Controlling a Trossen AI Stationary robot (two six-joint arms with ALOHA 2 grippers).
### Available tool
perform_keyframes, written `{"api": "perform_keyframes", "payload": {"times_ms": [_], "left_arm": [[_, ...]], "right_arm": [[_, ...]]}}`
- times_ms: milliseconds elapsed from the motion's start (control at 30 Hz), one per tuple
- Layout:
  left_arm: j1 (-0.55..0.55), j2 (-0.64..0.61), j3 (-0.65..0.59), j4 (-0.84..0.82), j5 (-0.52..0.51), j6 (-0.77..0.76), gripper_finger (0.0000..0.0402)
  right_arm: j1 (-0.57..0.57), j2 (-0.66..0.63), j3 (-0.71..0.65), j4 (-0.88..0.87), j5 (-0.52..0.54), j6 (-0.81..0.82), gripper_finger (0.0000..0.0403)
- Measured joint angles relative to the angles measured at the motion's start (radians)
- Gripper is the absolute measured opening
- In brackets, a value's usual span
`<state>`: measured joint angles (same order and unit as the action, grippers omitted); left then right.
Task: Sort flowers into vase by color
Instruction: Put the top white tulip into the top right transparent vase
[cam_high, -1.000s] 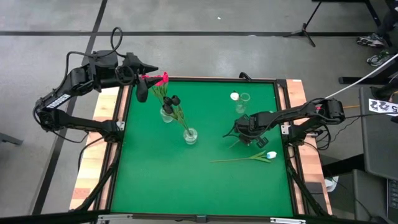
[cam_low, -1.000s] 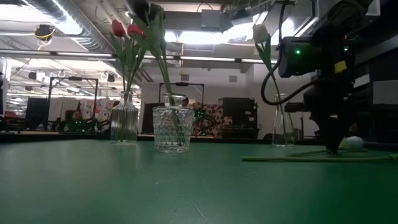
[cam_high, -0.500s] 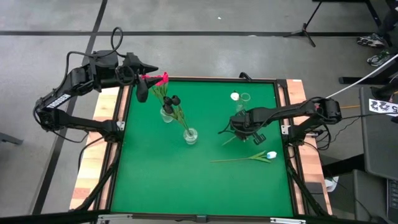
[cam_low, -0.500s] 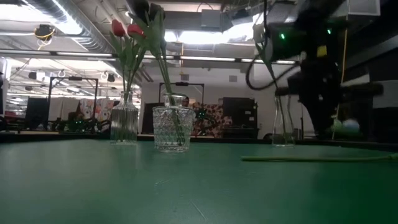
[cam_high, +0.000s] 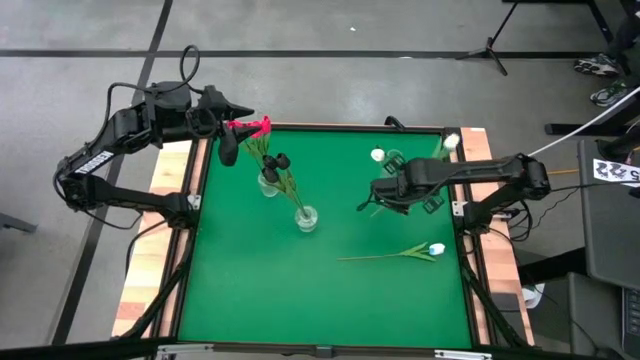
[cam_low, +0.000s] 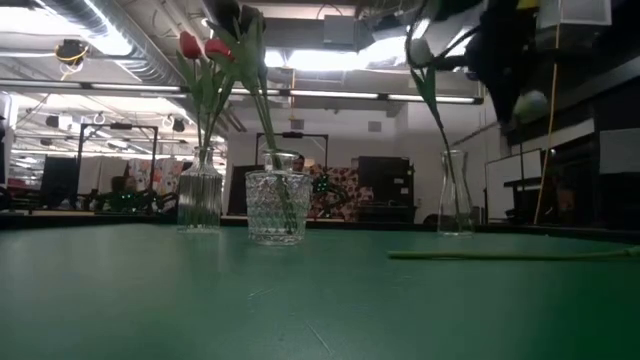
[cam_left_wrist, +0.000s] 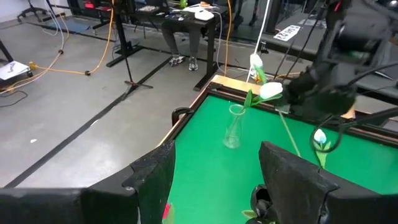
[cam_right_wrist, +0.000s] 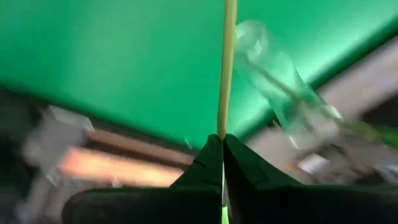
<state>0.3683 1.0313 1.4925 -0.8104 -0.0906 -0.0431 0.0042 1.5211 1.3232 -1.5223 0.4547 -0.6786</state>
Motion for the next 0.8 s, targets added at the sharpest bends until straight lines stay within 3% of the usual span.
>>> {"api": "perform_keyframes", "payload": {"times_ms": [233, 533, 800], "left_arm": [[0.0, 0.0, 0.0, -0.002, 0.0, 0.04, 0.023], [0.0, 0.0, 0.0, -0.002, 0.0, 0.05, 0.023], [0.0, 0.0, 0.0, -0.002, 0.0, 0.061, 0.023]], "right_arm": [[0.065, 0.0, 0.043, -0.048, 0.23, -0.189, 0.0001], [0.06, 0.041, 0.038, -0.049, 0.718, -0.38, 0.0], [-0.018, 0.032, 0.038, -0.048, 0.874, -0.448, 0.0]]}}
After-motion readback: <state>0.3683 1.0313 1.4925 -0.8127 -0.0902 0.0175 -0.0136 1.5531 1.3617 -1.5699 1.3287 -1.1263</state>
